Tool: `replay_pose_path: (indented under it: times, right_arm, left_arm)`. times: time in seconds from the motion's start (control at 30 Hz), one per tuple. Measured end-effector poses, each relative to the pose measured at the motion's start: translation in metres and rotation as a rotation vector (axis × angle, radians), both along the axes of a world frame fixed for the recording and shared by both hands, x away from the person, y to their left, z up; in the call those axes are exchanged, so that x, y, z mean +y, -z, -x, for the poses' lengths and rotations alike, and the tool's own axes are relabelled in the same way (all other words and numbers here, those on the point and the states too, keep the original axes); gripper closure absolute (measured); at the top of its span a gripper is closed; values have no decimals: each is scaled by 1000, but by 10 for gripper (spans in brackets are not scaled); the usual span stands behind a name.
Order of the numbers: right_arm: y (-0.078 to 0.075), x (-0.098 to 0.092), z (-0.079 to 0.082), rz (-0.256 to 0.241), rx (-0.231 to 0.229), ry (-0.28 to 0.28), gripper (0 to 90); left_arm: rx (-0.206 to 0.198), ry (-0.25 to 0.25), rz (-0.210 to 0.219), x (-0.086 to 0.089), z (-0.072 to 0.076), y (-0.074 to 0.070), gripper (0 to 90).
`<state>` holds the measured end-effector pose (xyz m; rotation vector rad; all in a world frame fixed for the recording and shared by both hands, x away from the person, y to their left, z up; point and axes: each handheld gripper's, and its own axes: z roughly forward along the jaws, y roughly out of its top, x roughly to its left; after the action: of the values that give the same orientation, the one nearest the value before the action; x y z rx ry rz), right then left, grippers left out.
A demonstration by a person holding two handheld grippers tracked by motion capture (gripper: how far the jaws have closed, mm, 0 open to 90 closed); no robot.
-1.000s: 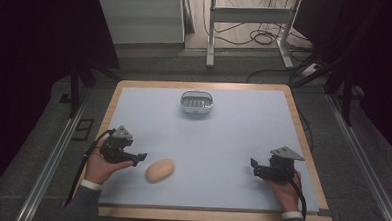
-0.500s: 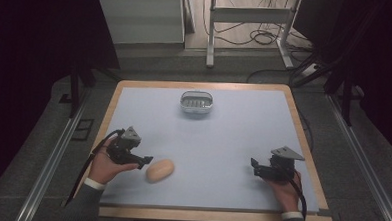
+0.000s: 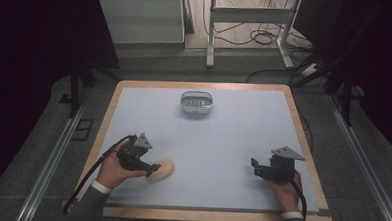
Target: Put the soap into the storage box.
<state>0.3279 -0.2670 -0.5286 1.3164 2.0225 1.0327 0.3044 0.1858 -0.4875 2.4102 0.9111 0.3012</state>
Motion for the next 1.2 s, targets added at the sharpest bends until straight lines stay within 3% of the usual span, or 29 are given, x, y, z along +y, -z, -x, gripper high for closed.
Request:
replay_pose_path:
  times: [0.8,1.2]
  right_arm:
    - [0,0,-1,0,4,7,79]
    - [0,0,-1,-2,9,9,79]
  left_arm:
    - [116,73,-50,-26,-4,28,229]
    - [121,57,-71,-29,-5,31,326]
